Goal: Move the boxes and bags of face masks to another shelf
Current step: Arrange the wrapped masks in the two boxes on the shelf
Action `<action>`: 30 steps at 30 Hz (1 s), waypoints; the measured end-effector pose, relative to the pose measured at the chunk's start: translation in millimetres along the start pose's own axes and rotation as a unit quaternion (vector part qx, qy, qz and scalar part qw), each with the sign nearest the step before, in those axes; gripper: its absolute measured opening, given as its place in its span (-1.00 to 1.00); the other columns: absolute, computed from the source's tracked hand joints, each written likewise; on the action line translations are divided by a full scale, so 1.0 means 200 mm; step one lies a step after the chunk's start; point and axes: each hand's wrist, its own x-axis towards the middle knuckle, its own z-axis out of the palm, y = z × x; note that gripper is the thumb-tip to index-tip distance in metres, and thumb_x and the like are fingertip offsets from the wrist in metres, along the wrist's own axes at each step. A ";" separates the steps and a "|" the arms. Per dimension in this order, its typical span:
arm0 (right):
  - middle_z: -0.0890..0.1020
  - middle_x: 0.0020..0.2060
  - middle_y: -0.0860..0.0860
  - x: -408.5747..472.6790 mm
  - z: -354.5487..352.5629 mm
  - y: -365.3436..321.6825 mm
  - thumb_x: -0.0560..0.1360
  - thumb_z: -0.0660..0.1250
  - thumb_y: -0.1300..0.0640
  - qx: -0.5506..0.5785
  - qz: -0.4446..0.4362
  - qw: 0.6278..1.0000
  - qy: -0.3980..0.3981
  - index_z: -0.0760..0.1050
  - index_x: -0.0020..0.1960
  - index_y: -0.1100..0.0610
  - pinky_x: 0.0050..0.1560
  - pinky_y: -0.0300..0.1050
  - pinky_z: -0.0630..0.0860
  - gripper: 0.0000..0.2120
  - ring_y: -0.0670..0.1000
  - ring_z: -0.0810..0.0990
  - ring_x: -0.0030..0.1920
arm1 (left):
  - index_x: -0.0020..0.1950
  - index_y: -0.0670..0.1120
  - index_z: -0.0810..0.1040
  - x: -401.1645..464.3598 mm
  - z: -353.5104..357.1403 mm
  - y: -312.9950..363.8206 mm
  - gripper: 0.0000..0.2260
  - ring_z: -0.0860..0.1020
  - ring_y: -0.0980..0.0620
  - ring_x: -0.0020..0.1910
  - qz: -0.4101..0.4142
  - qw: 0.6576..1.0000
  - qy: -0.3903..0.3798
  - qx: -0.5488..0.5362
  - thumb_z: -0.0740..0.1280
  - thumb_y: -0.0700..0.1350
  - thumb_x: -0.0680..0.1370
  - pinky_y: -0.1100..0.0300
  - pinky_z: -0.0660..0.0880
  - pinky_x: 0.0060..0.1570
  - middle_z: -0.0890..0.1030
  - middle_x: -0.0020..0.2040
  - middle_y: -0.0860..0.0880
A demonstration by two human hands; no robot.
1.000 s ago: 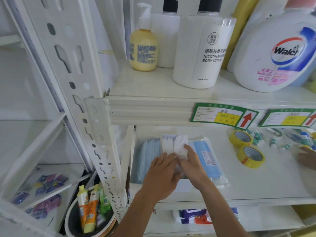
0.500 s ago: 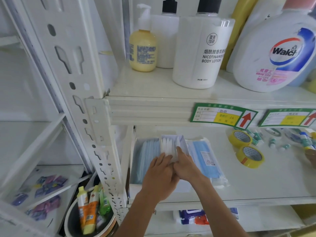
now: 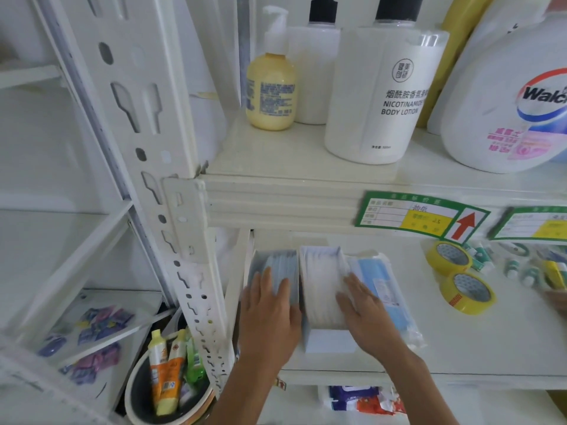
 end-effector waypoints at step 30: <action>0.52 -0.19 -0.06 0.13 0.10 -0.20 0.36 0.29 0.02 -0.214 -0.017 0.976 -0.022 0.42 -0.14 -0.01 0.03 -0.02 0.38 -0.89 0.08 0.46 0.05 | 0.30 0.02 0.60 0.00 0.05 -0.01 -0.54 0.45 0.08 0.42 0.047 0.995 0.038 -0.078 0.00 0.07 0.59 -0.17 0.24 0.50 0.55 0.39 0.04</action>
